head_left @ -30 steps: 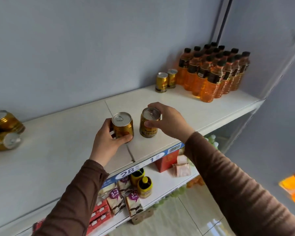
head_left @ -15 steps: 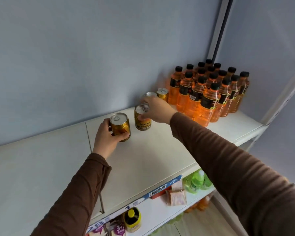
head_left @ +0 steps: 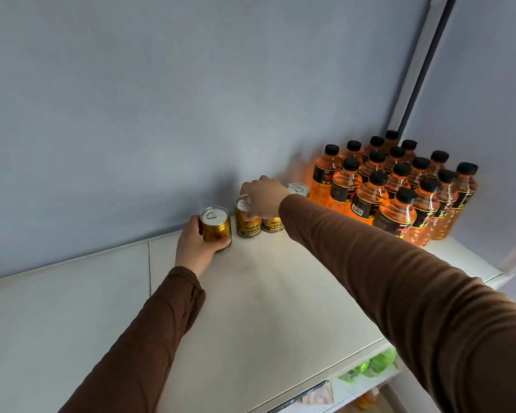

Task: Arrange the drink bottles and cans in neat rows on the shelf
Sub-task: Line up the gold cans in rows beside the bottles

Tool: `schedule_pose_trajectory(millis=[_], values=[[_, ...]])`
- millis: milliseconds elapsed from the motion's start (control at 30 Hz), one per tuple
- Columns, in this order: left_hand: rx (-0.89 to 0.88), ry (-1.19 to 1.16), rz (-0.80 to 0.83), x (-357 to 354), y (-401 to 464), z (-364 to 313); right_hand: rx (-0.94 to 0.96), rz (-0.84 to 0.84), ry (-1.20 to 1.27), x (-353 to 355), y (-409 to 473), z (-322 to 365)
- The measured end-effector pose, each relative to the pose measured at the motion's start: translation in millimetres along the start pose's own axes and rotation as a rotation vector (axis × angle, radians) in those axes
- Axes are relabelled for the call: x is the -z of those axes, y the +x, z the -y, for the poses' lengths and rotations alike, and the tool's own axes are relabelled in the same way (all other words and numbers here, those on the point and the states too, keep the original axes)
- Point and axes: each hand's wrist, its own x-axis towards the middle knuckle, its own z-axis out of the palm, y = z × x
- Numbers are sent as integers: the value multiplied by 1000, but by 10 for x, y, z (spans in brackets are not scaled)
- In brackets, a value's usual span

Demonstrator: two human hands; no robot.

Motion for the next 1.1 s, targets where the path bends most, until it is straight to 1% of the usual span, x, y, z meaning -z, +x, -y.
schedule_pose_trajectory(millis=[167, 300, 567, 800, 1000, 1100], values=[[26, -17, -22, -55, 17, 38, 63, 19, -1, -84, 96, -18], [6, 3, -2, -49, -24, 58, 130, 47, -55, -58, 121, -29], [8, 158, -82, -115, -111, 69, 284, 36, -215, 98, 78, -27], [19, 201, -127, -148, -133, 54, 263, 21, -218, 82, 37, -22], [56, 218, -131, -169, -167, -20, 261, 21, -236, 63, 11, 7], [65, 226, -107, -147, -230, -56, 247, -9, -221, 44, -37, 2]])
